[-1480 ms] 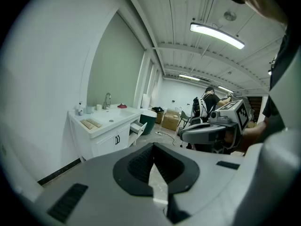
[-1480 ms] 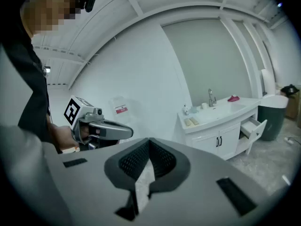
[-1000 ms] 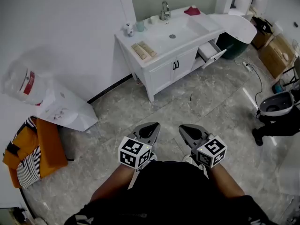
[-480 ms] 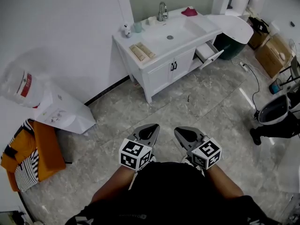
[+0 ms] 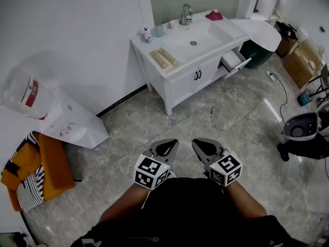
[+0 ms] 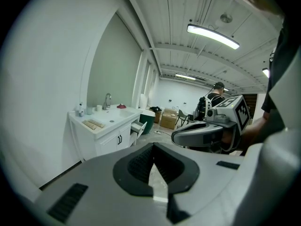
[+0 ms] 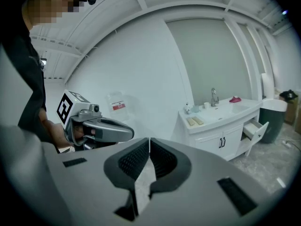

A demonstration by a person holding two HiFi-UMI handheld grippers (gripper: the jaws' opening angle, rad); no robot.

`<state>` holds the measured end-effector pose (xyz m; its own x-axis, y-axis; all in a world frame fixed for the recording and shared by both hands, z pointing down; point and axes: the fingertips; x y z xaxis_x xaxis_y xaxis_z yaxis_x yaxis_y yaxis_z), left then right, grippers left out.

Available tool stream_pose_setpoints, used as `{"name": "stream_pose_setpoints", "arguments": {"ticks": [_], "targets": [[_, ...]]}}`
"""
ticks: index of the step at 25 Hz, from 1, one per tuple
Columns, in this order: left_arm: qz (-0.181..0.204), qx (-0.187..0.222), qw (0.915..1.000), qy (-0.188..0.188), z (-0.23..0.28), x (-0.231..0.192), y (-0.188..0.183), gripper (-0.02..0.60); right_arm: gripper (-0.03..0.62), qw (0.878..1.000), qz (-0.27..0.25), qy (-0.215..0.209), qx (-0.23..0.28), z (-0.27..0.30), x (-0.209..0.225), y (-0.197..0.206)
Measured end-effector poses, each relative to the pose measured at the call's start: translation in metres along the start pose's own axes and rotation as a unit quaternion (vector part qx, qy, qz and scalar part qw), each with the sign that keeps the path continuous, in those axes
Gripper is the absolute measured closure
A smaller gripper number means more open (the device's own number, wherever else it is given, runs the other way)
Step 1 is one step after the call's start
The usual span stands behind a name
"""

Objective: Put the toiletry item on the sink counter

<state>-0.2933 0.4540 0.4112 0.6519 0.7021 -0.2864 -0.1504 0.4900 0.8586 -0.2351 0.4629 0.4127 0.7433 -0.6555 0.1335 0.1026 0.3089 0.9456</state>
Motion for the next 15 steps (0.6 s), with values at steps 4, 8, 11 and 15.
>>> {"name": "stream_pose_setpoints", "arguments": {"ticks": [4,8,11,15], "targets": [[0.005,-0.005,1.0000,-0.004,-0.015,-0.021,0.005,0.578,0.589,1.000,0.007,0.008,0.003,0.016,-0.011,-0.003],[0.003,-0.010,0.9999,-0.001,-0.025,-0.041,0.014,0.578,0.589,1.000,0.016,0.014,0.002,0.028,-0.021,-0.002],[-0.013,-0.012,0.9998,0.000,-0.027,-0.052,0.019,0.578,0.589,0.999,0.023,0.018,-0.012,0.033,-0.024,0.002],[-0.030,-0.003,0.9995,0.007,-0.025,-0.056,0.017,0.578,0.589,0.999,0.029,0.027,-0.015,0.034,-0.018,0.000]]}}
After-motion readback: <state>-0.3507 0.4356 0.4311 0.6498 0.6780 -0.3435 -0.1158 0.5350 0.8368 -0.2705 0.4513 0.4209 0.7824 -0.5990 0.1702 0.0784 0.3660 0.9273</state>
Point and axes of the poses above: the fingertips, and each gripper's own axes: z forward along the fingers, x to its right, y out of its underside, and after that the axes turned 6 degrees about -z, right-handed
